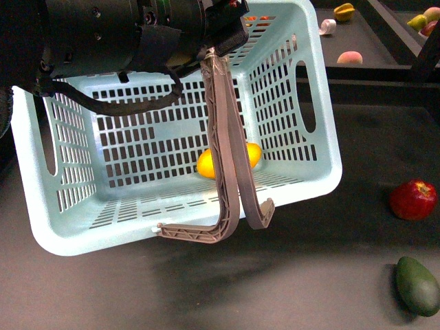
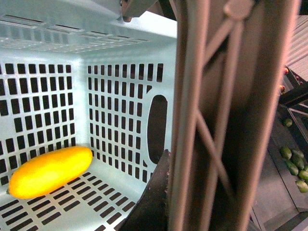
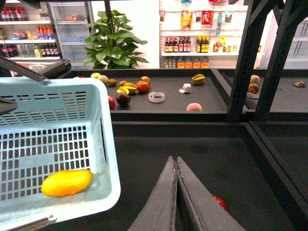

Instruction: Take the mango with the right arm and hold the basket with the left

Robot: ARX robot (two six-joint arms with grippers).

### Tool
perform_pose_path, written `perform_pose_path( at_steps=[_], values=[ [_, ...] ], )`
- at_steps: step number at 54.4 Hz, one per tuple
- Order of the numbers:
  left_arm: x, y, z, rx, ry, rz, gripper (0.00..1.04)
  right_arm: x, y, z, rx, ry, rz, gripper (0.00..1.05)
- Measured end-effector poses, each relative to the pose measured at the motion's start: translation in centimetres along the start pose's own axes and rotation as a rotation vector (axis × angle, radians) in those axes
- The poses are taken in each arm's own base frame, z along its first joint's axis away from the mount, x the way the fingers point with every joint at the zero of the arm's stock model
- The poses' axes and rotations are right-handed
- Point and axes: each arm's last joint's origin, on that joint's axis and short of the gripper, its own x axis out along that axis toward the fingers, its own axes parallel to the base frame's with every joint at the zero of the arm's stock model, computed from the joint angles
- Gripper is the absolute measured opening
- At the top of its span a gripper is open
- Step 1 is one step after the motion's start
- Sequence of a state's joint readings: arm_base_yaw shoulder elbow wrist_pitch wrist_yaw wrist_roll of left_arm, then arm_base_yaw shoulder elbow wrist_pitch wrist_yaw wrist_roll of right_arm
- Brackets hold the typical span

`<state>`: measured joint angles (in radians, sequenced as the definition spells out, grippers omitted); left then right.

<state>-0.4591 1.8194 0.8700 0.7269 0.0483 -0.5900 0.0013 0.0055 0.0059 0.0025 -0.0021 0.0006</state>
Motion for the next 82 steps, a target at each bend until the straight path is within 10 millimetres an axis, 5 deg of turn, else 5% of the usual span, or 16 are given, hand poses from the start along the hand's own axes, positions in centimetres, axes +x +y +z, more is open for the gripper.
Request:
perform_pose_path(
  at_steps=[16,27,44,51,60,82],
  values=[
    [0.0,0.0,0.0,0.001,0.0,0.0,0.06,0.0,0.0,0.0,0.0,0.0,0.0,0.66],
    [2.5,0.4,0.2,-0.037,-0.231,0.554,0.06,0.0,0.0,0.0,0.0,0.0,0.003,0.98],
    [5.6,8.1,2.7,-0.484,-0.396,0.883,0.06,0.0,0.0,0.0,-0.001,0.0,0.001,0.96],
    [6.5,9.6,4.3,-0.674,-0.508,0.872,0.06,0.0,0.0,0.0,0.0,0.0,0.003,0.96],
    [7.4,11.8,3.9,-0.853,-0.582,0.835,0.06,0.0,0.0,0.0,0.0,0.0,0.002,0.96],
    [8.4,15.6,4.1,-1.029,-0.709,0.749,0.06,0.0,0.0,0.0,0.0,0.0,0.002,0.96]
  ],
)
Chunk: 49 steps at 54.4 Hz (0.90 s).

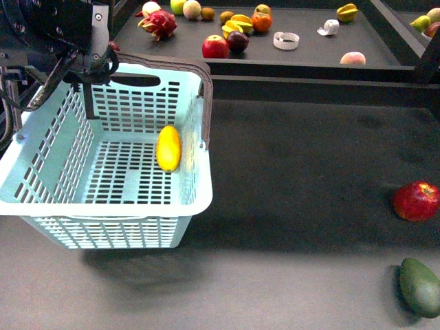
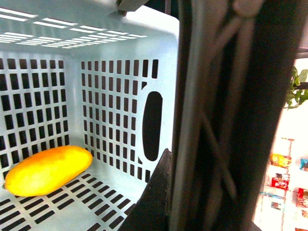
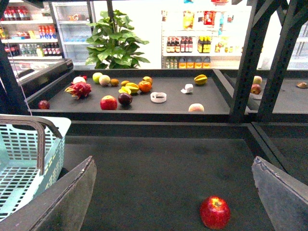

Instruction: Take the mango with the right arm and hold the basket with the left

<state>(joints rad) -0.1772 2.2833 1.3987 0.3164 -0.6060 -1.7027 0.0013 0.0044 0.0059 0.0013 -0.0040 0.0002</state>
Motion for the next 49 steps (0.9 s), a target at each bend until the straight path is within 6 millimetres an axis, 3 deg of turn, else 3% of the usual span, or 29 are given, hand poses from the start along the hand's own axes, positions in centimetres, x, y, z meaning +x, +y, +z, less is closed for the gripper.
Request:
perform_pose_path(
  at_steps=[22,31,47,49],
  values=[
    [2.2,0.7,1.9,-0.045,0.058,0.017,0.07,0.0,0.0,0.0,0.0,0.0,0.0,0.96],
    [2.5,1.9,2.6,-0.014,0.059,0.061,0.48,0.0,0.0,0.0,0.0,0.0,0.0,0.96],
    [1.8,3.0,3.4,0.026,0.059,0.072,0.98,0.0,0.0,0.0,0.0,0.0,0.0,0.96],
    [1.5,2.7,3.5,0.026,0.059,0.062,0.98,0.0,0.0,0.0,0.0,0.0,0.0,0.96]
  ],
)
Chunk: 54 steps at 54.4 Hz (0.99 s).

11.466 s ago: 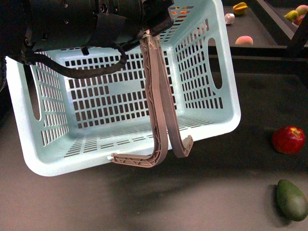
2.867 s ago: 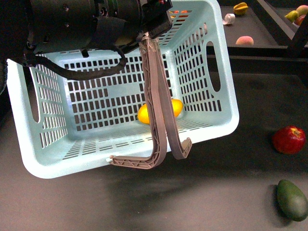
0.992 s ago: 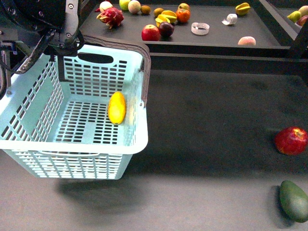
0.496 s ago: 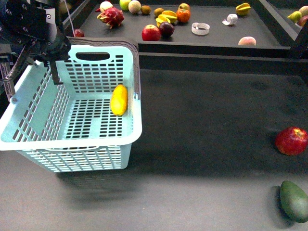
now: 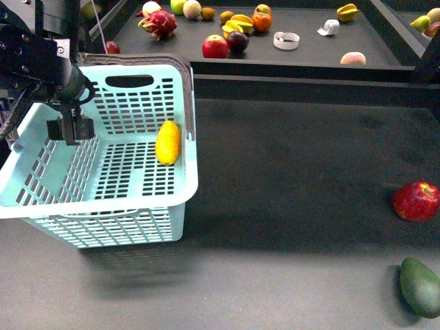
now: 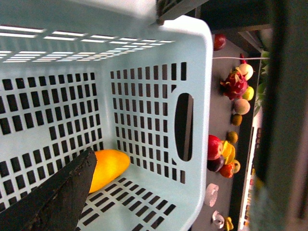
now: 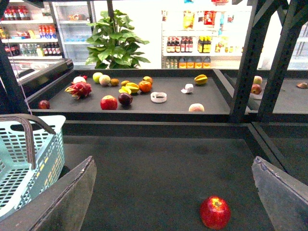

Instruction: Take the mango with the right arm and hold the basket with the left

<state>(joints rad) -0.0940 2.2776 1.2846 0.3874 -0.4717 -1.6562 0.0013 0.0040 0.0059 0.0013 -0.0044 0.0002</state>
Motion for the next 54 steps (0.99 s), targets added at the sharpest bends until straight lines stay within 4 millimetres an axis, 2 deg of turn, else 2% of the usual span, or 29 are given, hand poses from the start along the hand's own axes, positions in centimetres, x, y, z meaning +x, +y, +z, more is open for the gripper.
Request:
perform_pose_path(
  at_steps=[12,22,34,42,49,54],
  values=[
    [-2.7,-3.1,0.6,-0.018,0.008,-0.105,0.97,0.0,0.0,0.0,0.0,0.0,0.0,0.96],
    [-6.0,-2.2,1.5,0.041,-0.016,-0.093,0.97,0.0,0.0,0.0,0.0,0.0,0.0,0.96],
    [-12.1,-1.5,3.3,0.139,-0.064,-0.106,0.97,0.0,0.0,0.0,0.0,0.0,0.0,0.96],
    [-18.2,-0.1,4.1,0.24,-0.125,-0.091,0.97,0.0,0.0,0.0,0.0,0.0,0.0,0.96],
    [-22.7,0.5,5.0,0.308,-0.156,-0.105,0.97,0.0,0.0,0.0,0.0,0.0,0.0,0.96],
    [-24.1,0.4,5.5,0.315,-0.175,-0.141,0.97,0.0,0.0,0.0,0.0,0.0,-0.002,0.96]
  ],
)
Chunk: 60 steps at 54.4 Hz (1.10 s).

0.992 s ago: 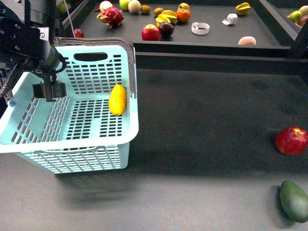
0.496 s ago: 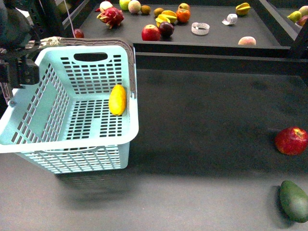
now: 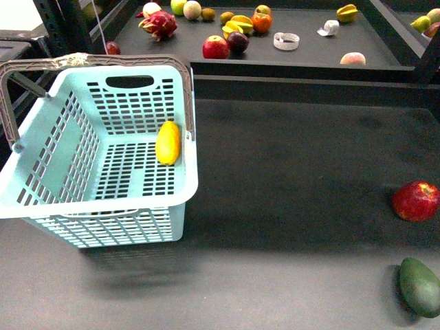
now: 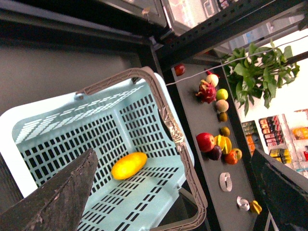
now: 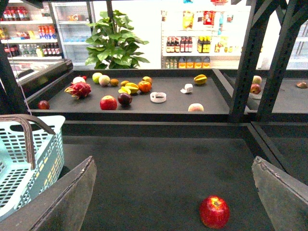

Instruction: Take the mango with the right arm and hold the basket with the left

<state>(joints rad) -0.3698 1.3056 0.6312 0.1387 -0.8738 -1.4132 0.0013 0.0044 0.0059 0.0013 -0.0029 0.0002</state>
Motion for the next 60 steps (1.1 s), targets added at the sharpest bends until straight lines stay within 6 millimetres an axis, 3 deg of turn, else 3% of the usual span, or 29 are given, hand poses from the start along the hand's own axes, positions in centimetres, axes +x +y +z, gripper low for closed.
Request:
perform_pose_path(
  at_steps=[4,7,11,15,18,21,31,52,60],
  values=[
    [-0.2,0.0,0.1,0.008,0.003,-0.006,0.97,0.0,0.0,0.0,0.0,0.0,0.001,0.96],
    [0.5,0.8,0.0,0.079,0.145,-0.13,0.88,0.0,0.0,0.0,0.0,0.0,0.002,0.96],
    [0.4,2.7,0.5,0.343,0.244,-0.407,0.74,0.0,0.0,0.0,0.0,0.0,-0.001,0.96],
    [-0.4,3.5,1.8,0.612,0.167,-0.62,0.6,0.0,0.0,0.0,0.0,0.0,-0.001,0.96],
    [-0.9,3.8,2.5,0.742,0.101,-0.673,0.51,0.0,0.0,0.0,0.0,0.0,0.0,0.96],
    [-1.2,5.1,3.4,0.907,0.033,-0.69,0.35,0.0,0.0,0.0,0.0,0.0,0.0,0.96],
    [-1.8,7.3,4.4,1.014,0.01,-0.686,0.02,0.0,0.0,0.0,0.0,0.0,0.0,0.96],
    [-2.6,10.8,6.2,1.038,-0.004,-0.687,0.02,0.0,0.0,0.0,0.0,0.0,0.0,0.96],
    [-3.3,10.9,6.7,1.035,-0.017,-0.695,0.02,0.0,0.0,0.0,0.0,0.0,0.0,0.96]
  ],
)
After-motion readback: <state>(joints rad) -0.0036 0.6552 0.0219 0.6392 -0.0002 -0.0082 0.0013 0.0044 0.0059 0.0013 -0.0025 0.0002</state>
